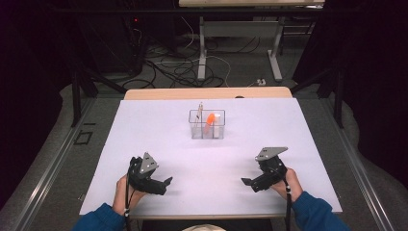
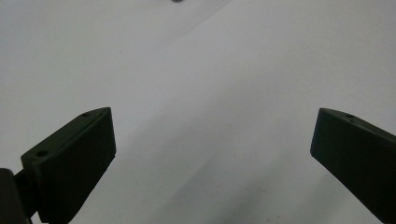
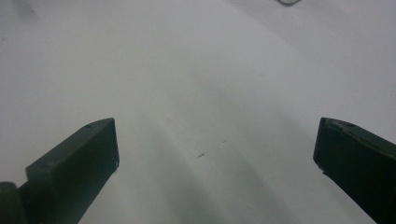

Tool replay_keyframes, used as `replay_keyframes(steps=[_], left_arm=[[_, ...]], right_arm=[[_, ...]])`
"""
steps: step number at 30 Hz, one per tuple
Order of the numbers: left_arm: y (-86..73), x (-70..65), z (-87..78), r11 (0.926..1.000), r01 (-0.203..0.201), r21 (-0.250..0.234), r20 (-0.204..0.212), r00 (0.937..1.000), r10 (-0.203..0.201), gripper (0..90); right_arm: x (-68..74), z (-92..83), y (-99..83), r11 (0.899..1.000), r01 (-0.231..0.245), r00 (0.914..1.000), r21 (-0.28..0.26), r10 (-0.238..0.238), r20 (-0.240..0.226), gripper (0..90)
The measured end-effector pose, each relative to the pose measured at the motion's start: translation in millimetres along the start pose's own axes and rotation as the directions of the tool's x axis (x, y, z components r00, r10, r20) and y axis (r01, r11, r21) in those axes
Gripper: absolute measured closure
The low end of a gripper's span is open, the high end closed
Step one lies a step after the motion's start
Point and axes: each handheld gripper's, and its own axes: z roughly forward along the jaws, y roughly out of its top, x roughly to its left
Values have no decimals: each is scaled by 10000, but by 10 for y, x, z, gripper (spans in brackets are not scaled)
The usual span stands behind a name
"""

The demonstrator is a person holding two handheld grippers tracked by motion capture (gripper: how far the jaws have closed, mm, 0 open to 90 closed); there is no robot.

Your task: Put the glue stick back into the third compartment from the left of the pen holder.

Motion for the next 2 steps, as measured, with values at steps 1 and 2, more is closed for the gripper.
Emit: replay_keyframes(steps=[1, 2], left_arm=[[7, 11, -12, 9999, -114, -15, -112, 9999, 114, 0], [7, 11, -12, 9999, -114, -15, -112, 9999, 114, 0]], right_arm=[[-3, 5, -3, 9999, -26, 10000, -161, 26, 54, 0], [-3, 5, -3, 9999, -26, 10000, -161, 26, 54, 0]])
